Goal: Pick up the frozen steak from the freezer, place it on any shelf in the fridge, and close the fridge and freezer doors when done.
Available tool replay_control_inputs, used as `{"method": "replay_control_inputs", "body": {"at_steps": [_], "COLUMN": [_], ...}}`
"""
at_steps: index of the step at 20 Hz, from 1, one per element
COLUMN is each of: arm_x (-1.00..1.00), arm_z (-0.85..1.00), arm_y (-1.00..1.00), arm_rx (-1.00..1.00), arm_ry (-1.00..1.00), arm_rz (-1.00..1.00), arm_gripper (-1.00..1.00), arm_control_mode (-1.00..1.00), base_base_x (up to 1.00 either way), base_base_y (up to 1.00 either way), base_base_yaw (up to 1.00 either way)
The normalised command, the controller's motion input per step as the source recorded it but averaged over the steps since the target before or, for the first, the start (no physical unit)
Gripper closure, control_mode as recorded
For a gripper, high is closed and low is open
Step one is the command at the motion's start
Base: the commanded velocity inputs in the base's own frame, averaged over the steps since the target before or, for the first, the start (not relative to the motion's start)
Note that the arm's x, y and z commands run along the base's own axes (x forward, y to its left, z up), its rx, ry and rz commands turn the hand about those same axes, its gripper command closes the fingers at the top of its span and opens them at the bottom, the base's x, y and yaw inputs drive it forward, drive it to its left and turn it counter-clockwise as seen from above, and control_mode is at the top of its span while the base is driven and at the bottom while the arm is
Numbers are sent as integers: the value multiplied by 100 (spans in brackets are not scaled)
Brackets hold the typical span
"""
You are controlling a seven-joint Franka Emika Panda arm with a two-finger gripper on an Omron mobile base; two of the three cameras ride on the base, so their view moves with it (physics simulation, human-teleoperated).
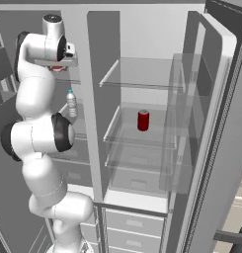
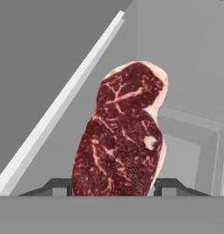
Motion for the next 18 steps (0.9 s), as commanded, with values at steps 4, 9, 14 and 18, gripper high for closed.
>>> {"method": "replay_control_inputs", "body": {"at_steps": [4, 9, 14, 18], "arm_x": [0, -17, -50, -44], "arm_z": [-60, -45, -31, -3], "arm_y": [-4, -23, -21, -9], "arm_rx": [0, 1, 6, 11], "arm_ry": [-4, -4, -16, -31], "arm_rz": [0, -1, -4, -8], "arm_gripper": [100, 100, 100, 100], "arm_control_mode": [-100, -100, -100, -100], "base_base_x": [0, 0, 0, 0], "base_base_y": [0, 0, 0, 0], "base_base_yaw": [0, 0, 0, 0]}}
